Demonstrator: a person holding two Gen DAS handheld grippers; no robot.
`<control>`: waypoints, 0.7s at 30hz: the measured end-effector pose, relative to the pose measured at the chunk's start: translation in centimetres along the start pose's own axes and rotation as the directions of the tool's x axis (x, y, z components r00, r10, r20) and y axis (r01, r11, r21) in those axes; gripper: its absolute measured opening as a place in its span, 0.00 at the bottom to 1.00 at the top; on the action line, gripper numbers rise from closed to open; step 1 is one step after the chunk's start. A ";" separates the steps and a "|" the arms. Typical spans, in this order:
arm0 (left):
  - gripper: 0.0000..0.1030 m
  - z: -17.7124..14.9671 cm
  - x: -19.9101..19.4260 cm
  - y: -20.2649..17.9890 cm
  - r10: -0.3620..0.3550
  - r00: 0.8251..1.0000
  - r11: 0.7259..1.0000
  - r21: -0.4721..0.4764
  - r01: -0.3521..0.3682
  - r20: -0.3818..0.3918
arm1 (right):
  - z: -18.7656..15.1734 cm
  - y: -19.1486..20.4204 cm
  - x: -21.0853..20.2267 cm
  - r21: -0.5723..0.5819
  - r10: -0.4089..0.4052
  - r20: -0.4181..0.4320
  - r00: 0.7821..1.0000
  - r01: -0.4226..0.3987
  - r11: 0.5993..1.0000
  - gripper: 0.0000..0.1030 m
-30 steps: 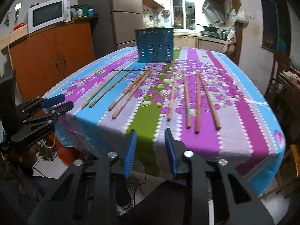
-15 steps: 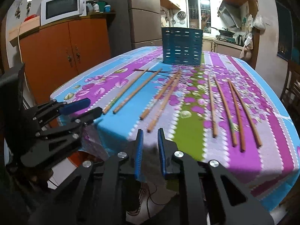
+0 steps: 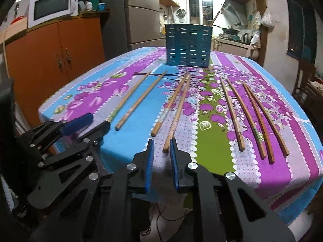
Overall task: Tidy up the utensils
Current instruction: 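Move both open tools back over the remaining chopsticks on the tablecloth, then close the right tool on another chopstick while the left tool grasps one too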
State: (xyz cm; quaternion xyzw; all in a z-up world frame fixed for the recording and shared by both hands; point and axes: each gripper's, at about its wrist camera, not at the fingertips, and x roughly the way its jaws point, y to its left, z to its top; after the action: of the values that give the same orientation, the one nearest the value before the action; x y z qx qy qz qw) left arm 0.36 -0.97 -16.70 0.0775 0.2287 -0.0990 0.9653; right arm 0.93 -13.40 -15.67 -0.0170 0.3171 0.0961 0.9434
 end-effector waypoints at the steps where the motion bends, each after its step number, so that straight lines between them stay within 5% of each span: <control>1: 0.35 -0.1 0.0 0.0 0.003 1.000 1.000 -0.001 -0.003 0.002 | 0.0 0.0 0.1 0.007 -0.014 0.000 1.000 0.014 1.000 0.14; 21: 0.16 -0.8 0.1 -0.3 0.007 0.998 1.000 -0.020 -0.006 0.061 | -0.8 0.9 0.7 0.074 -0.149 0.040 0.988 0.146 0.987 0.12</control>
State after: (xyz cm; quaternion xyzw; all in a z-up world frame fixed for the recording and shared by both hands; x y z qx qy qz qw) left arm 0.03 -1.12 -17.47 0.0655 0.1997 -0.0960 0.9730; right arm 0.77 -12.46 -16.70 -0.0047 0.2965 0.0152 0.9549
